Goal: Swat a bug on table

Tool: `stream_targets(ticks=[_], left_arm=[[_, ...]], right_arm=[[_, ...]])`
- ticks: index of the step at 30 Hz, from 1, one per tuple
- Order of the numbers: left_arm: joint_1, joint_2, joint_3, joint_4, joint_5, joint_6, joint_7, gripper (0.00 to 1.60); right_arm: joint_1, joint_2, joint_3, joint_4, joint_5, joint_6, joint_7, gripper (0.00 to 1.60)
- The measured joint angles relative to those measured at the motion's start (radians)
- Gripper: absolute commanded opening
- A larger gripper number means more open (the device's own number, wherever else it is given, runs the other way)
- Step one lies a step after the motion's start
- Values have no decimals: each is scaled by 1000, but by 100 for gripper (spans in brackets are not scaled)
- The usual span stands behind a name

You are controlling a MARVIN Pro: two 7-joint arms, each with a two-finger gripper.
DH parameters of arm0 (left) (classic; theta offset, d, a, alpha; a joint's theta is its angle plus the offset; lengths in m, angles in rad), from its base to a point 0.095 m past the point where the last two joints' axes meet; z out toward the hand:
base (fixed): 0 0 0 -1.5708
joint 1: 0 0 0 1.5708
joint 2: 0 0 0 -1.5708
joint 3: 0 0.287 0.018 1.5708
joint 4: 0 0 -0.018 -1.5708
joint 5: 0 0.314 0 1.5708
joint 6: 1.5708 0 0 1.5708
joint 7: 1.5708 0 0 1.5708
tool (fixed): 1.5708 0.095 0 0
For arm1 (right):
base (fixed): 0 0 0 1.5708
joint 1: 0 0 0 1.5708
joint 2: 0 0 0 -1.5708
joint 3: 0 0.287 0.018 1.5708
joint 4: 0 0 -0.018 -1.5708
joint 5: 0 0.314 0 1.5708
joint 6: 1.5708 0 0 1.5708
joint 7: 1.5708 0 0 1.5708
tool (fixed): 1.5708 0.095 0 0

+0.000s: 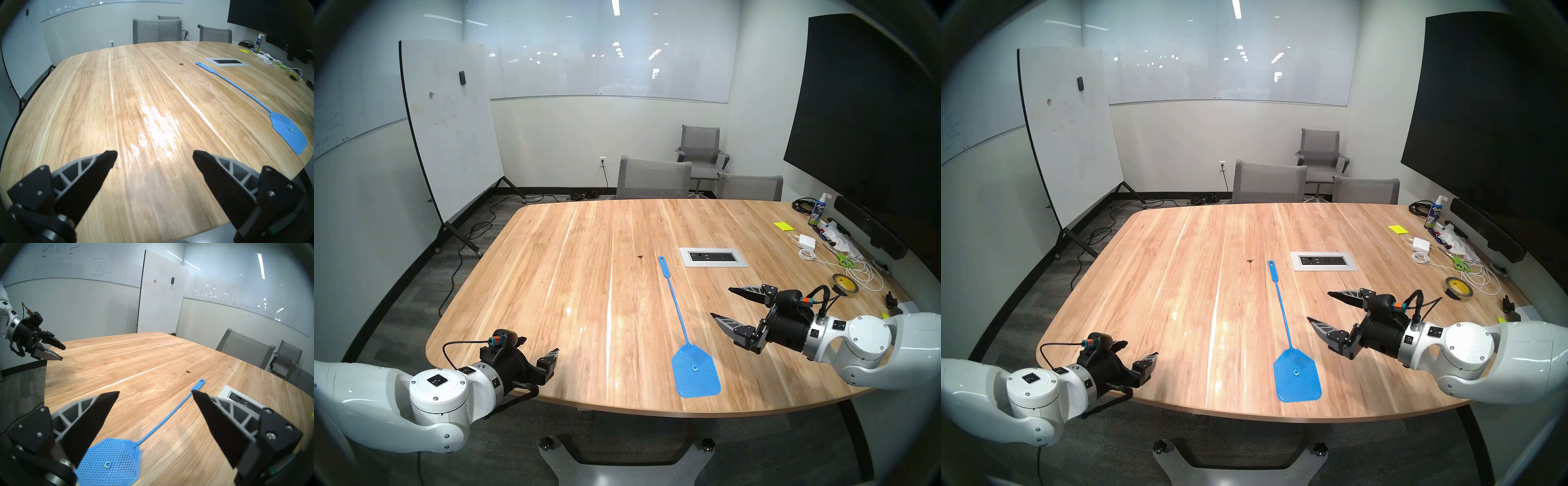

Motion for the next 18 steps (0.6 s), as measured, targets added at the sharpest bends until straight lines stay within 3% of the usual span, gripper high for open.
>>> stream_targets(ticks=[12,18], left_arm=[[-1,0,1,0,0,0,0,160],[-1,0,1,0,0,0,0,160]], right_arm=[[-1,0,0,0,3,0,5,160],[2,-11,1,-1,33,2,58,160]])
